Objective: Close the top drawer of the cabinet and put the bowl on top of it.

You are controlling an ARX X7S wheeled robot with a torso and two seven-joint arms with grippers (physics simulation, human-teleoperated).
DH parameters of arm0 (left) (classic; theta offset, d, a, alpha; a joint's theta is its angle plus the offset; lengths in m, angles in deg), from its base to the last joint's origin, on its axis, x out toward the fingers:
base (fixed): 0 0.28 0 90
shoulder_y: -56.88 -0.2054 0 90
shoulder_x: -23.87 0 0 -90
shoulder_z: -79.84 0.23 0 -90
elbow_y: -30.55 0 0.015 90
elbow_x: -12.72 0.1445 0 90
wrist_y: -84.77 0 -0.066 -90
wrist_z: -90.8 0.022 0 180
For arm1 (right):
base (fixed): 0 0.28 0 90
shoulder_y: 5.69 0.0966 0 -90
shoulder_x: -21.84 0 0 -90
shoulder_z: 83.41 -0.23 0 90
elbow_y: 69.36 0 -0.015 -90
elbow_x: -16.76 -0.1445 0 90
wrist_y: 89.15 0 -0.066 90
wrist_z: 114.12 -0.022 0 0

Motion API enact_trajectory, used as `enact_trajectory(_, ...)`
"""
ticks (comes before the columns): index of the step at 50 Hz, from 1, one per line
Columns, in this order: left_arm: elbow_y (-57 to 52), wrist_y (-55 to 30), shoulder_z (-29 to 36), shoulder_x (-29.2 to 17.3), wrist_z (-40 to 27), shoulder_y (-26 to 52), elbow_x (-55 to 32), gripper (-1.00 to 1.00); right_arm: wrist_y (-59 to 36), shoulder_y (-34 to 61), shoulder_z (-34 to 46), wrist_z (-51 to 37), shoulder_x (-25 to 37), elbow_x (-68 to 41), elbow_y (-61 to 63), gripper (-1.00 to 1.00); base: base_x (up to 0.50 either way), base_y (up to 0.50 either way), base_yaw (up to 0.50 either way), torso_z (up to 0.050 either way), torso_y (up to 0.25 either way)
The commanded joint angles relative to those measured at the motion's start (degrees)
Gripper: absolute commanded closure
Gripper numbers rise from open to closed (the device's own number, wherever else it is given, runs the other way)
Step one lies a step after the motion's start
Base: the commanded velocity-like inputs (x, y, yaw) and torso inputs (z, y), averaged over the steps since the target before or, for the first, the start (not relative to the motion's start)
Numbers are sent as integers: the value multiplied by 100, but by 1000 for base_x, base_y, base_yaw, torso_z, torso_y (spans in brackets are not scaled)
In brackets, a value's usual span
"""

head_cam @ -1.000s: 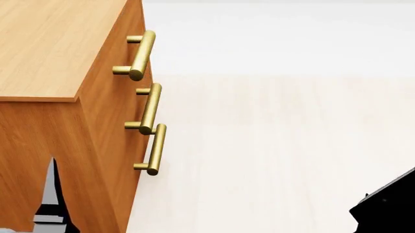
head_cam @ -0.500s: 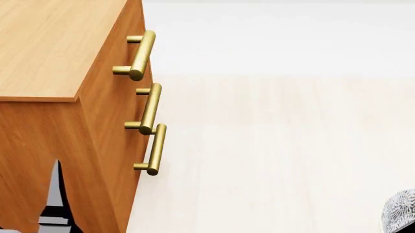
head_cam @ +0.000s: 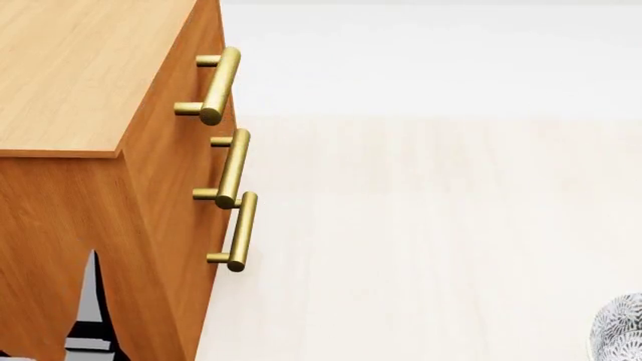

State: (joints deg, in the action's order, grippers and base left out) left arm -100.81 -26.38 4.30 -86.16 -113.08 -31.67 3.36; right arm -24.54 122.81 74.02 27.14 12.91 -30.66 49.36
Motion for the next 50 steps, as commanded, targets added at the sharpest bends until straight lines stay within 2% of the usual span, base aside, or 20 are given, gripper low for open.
enact_trajectory(1, 28, 21, 18, -12, -16, 10, -9, -100, 249, -203, 119, -4, -130, 70, -286, -100, 0, 0, 0, 0, 0)
enact_trajectory(50, 188, 138, 145, -32, -86, 42, -19, -100, 969, -675, 294, 12, -348, 89, -980, -100, 0, 0, 0, 0, 0)
